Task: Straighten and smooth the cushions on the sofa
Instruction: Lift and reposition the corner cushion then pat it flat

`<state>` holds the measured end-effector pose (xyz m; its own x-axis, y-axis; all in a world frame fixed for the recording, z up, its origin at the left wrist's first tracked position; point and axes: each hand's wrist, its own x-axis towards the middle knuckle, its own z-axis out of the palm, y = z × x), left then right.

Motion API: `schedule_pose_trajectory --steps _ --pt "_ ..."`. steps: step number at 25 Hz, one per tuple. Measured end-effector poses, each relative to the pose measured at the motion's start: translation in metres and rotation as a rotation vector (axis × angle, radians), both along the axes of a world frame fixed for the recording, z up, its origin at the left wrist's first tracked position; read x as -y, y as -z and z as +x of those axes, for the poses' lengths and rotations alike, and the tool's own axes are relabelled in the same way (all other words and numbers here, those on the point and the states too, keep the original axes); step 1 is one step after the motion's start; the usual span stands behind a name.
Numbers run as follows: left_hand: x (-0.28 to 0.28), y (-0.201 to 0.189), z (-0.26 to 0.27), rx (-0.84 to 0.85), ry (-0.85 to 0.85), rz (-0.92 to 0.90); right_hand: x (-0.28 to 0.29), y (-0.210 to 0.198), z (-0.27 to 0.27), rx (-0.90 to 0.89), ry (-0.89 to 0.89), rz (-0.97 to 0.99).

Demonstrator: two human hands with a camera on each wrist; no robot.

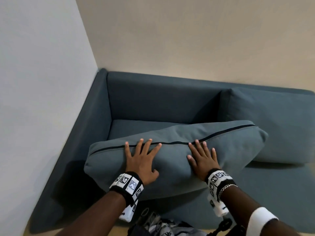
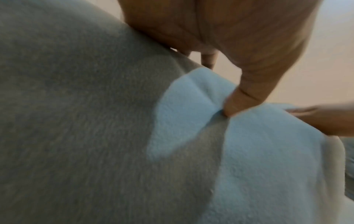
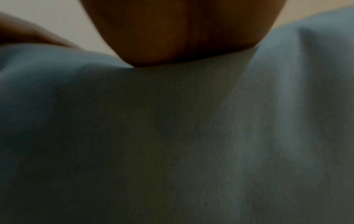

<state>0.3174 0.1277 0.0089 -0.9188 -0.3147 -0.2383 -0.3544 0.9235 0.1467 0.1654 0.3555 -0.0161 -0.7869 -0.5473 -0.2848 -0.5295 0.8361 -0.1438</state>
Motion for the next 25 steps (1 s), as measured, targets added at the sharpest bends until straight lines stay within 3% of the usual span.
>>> schedule_pose_trajectory --steps 2,5,7,9,10,14,17,19,22,25 --pt "-0.009 0.003 -0.007 0.032 -0.014 -0.028 -0.011 -0.001 -0.016 0.059 0.000 -0.112" --pt "-0.006 0.013 -0.010 0.031 -0.054 -0.042 -0.028 -0.024 -0.020 -0.263 0.136 -0.516" --pt "-0.002 0.017 -0.009 0.024 -0.058 -0.063 -0.043 -0.018 -0.025 -0.249 0.124 -0.374" --pt "-0.004 0.022 -0.015 0.022 -0.054 -0.072 -0.055 0.005 -0.035 0.020 0.008 -0.040" --pt "-0.005 0.024 -0.018 0.010 -0.054 -0.072 -0.059 0.011 -0.043 0.102 -0.030 0.016" --pt "-0.004 0.036 -0.012 -0.222 -0.042 -0.012 -0.074 0.004 -0.067 0.017 -0.019 -0.242" --pt "-0.003 0.058 0.007 -0.424 0.066 0.071 -0.097 0.021 -0.061 -0.091 -0.068 -0.199" --pt "-0.009 0.066 0.009 -0.533 0.015 0.106 -0.095 0.038 -0.056 -0.156 -0.043 -0.279" --pt "-0.014 0.064 0.001 -0.610 -0.074 0.108 -0.078 0.035 -0.054 -0.206 0.081 -0.406" --pt "-0.009 0.058 0.007 -0.648 -0.070 0.107 -0.082 0.021 -0.054 -0.263 0.054 -0.469"
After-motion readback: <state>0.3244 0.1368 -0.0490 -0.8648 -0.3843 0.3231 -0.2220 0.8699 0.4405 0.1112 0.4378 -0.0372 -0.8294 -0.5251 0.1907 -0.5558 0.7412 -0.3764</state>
